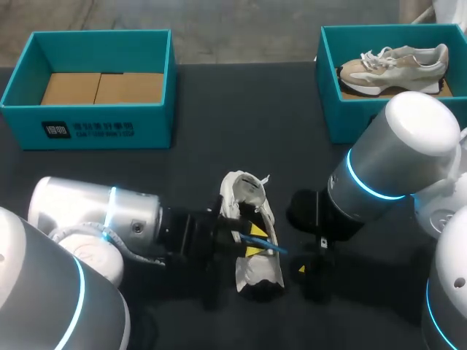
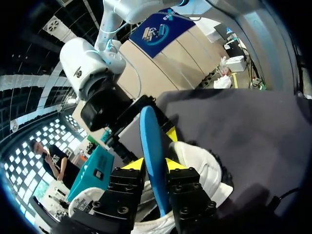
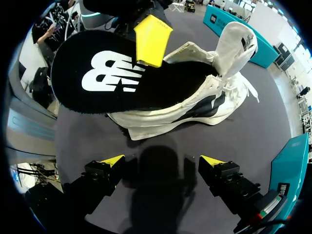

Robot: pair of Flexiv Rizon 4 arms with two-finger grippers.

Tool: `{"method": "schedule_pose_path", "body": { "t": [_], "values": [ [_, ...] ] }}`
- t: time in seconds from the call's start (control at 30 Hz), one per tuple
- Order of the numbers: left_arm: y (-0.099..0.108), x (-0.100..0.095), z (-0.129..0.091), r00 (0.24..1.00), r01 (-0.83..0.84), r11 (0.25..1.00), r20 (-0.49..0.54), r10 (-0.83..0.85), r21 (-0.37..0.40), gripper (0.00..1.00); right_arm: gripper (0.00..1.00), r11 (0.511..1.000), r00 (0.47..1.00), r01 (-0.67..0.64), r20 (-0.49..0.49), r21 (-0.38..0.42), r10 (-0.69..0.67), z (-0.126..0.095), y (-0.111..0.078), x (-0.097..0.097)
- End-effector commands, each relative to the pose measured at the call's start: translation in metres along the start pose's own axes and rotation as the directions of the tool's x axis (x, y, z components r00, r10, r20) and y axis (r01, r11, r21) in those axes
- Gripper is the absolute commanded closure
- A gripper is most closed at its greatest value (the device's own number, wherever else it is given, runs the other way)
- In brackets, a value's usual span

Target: Take the shoe out of the shoebox, open the shoe tongue, remove and reinsert the insole, then place the shoe into the shoebox

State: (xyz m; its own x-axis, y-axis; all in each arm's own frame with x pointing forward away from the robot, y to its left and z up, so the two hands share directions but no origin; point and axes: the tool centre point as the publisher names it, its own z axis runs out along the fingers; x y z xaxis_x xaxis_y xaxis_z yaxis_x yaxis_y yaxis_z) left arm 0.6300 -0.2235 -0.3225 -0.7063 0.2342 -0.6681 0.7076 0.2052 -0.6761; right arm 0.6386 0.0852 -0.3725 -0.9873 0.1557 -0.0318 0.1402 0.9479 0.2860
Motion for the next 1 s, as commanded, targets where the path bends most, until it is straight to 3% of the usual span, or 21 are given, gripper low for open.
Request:
{"method": "schedule_pose_path", "body": {
  "t": [0.03,0.07,0.27,0.67,1.0],
  "values": [
    [0.001,-0.001,0.007,0.999,-0.007,1.000,-0.033,0.007,0.006,0.84,0.00,1.000,1.000,0.000,0.002,-0.001,0.000,0.002,0.000,0.001],
    [0.001,-0.001,0.008,0.999,-0.011,1.000,-0.043,0.011,0.003,1.00,0.00,1.000,1.000,0.000,0.002,-0.001,0.000,0.002,0.000,0.001],
    [0.010,0.003,0.010,0.998,-0.030,0.999,-0.050,0.029,-0.018,1.00,0.00,1.000,1.000,0.000,0.002,-0.001,0.000,0.002,0.000,0.001],
    [0.021,0.008,0.008,0.984,-0.159,0.978,-0.098,0.147,-0.133,1.00,0.00,1.000,1.000,0.000,0.002,-0.001,0.000,0.002,0.000,0.001],
    [0.035,0.005,0.000,0.990,-0.136,0.971,-0.071,0.125,-0.194,1.00,0.00,1.000,1.000,0.000,0.002,-0.001,0.000,0.002,0.000,0.001]
  ]
}}
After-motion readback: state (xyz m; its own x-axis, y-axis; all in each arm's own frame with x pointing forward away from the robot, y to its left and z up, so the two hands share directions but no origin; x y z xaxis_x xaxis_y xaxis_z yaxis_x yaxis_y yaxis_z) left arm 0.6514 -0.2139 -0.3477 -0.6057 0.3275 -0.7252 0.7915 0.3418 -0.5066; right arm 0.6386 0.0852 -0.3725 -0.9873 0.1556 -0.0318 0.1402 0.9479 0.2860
